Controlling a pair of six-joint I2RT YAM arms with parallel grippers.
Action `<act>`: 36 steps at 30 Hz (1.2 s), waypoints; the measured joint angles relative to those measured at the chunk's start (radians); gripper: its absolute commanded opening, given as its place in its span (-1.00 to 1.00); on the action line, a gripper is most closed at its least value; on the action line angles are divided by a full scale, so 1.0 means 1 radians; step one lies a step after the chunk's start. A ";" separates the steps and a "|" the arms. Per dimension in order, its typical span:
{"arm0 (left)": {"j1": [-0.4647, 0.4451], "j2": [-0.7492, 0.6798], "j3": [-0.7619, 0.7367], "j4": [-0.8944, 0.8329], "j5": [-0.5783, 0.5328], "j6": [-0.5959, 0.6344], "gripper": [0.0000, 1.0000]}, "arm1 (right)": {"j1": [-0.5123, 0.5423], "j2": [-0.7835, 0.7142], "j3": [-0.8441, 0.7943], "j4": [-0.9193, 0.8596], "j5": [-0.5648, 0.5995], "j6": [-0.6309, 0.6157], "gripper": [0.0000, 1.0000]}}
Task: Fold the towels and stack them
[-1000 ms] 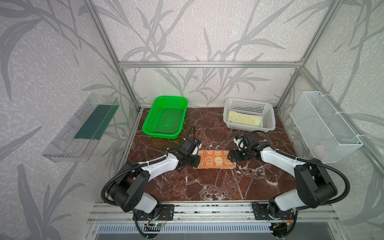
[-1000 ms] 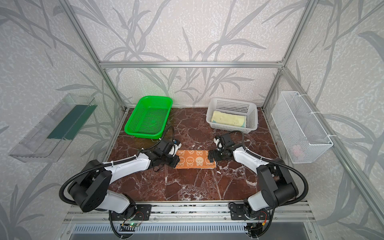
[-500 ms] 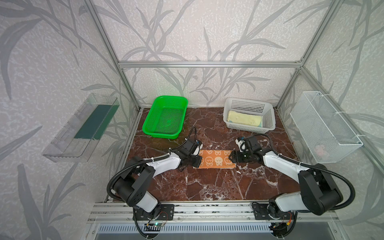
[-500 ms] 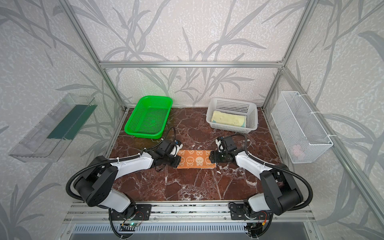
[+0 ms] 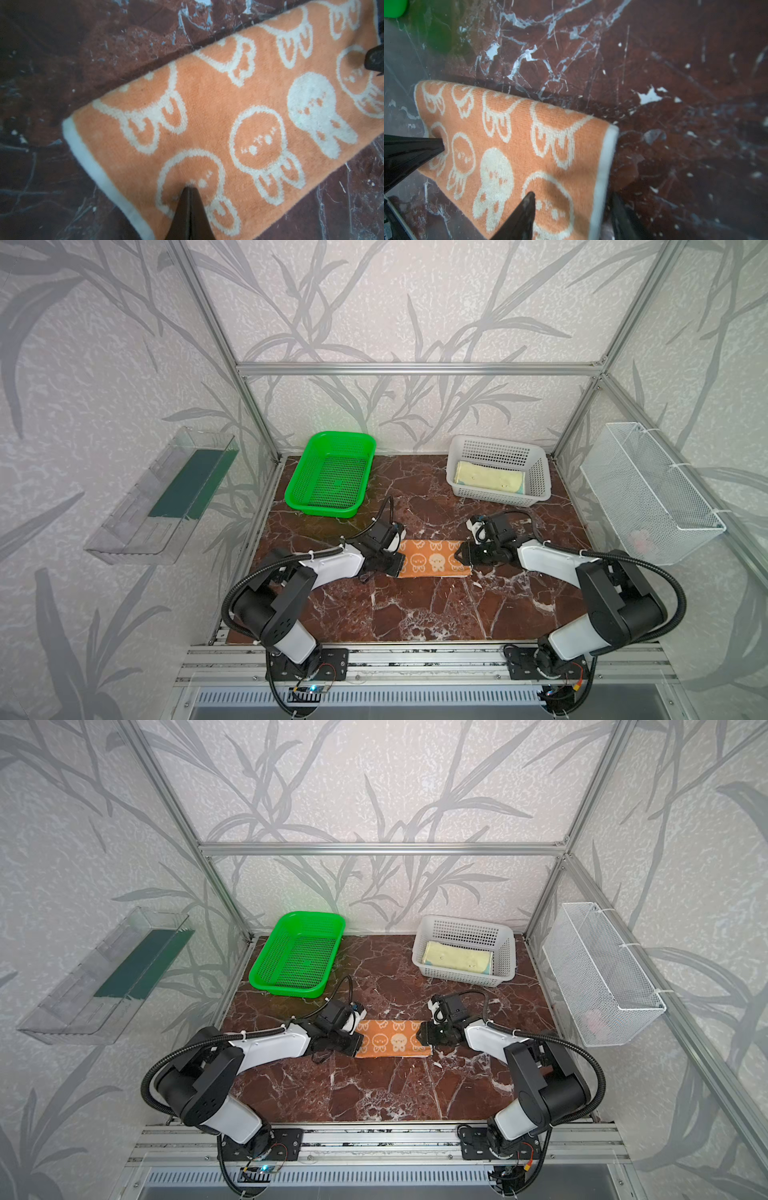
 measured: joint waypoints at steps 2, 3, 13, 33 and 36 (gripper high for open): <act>0.000 0.002 0.000 0.002 0.000 -0.004 -0.88 | 0.000 0.013 -0.003 0.031 -0.016 0.008 0.00; 0.000 0.003 0.000 0.003 0.000 -0.006 -0.88 | 0.000 0.020 -0.005 0.050 -0.025 0.012 -0.05; 0.000 0.015 0.000 0.029 0.011 -0.014 -0.88 | 0.002 0.105 -0.011 0.182 -0.092 0.043 -0.94; -0.001 -0.036 0.000 0.040 -0.051 -0.018 -0.47 | 0.028 0.215 0.471 -0.217 0.047 -0.167 -1.00; -0.001 -0.036 0.000 0.037 -0.073 -0.031 -0.41 | 0.029 0.274 0.613 -0.290 0.070 -0.222 -1.00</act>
